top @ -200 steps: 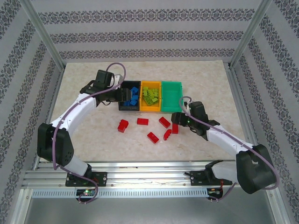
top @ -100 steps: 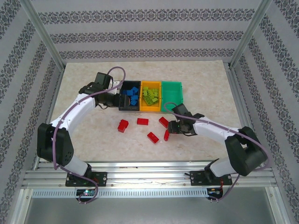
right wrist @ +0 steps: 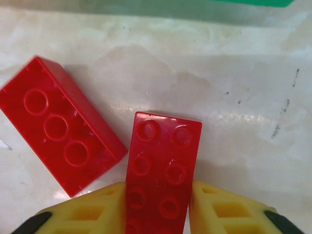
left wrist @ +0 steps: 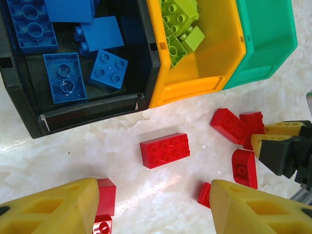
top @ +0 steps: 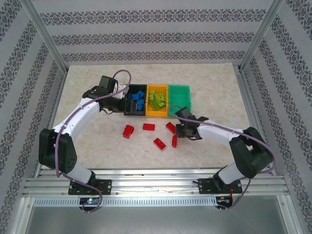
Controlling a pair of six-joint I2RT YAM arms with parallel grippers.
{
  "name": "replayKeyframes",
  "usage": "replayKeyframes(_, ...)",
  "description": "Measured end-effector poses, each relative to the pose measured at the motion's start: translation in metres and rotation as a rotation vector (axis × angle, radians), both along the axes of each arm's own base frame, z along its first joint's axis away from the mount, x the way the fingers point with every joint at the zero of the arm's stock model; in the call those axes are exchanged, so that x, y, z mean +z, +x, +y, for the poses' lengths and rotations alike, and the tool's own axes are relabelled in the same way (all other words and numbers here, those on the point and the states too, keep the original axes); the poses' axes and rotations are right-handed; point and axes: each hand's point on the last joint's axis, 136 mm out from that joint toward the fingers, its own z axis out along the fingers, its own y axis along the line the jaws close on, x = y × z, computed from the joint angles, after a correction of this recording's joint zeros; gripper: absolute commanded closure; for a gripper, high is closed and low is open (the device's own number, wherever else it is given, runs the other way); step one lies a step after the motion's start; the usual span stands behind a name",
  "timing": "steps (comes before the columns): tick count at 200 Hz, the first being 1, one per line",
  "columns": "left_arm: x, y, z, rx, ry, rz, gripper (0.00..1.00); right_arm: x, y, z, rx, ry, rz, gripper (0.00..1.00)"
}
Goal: Sort the legos into containers by color
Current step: Pick up the lego from the center of the table, then place the lego in the container.
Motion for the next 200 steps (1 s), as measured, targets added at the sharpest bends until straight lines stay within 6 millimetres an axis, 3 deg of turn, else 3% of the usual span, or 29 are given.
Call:
replayKeyframes(62, 0.000, -0.001, -0.001, -0.004, -0.007, 0.002, 0.39, 0.006, 0.005, 0.001, -0.008, 0.013, -0.014, 0.73)
replayKeyframes(129, 0.000, -0.001, -0.001, -0.005, -0.007, 0.002, 0.38, 0.055, 0.030, -0.003, -0.055, 0.118, -0.119, 0.72)
replayKeyframes(157, 0.000, -0.001, -0.001, -0.005, -0.007, 0.002, 0.38, 0.081, 0.059, -0.005, -0.082, 0.170, -0.175, 0.70)
replayKeyframes(183, 0.000, -0.001, -0.001, -0.005, -0.007, 0.002, 0.38, 0.104, 0.106, -0.002, -0.095, 0.208, -0.247, 0.69)
replayKeyframes(200, 0.000, -0.001, -0.001, -0.005, -0.006, 0.002, 0.38, 0.107, 0.136, 0.005, -0.092, 0.227, -0.270, 0.64)
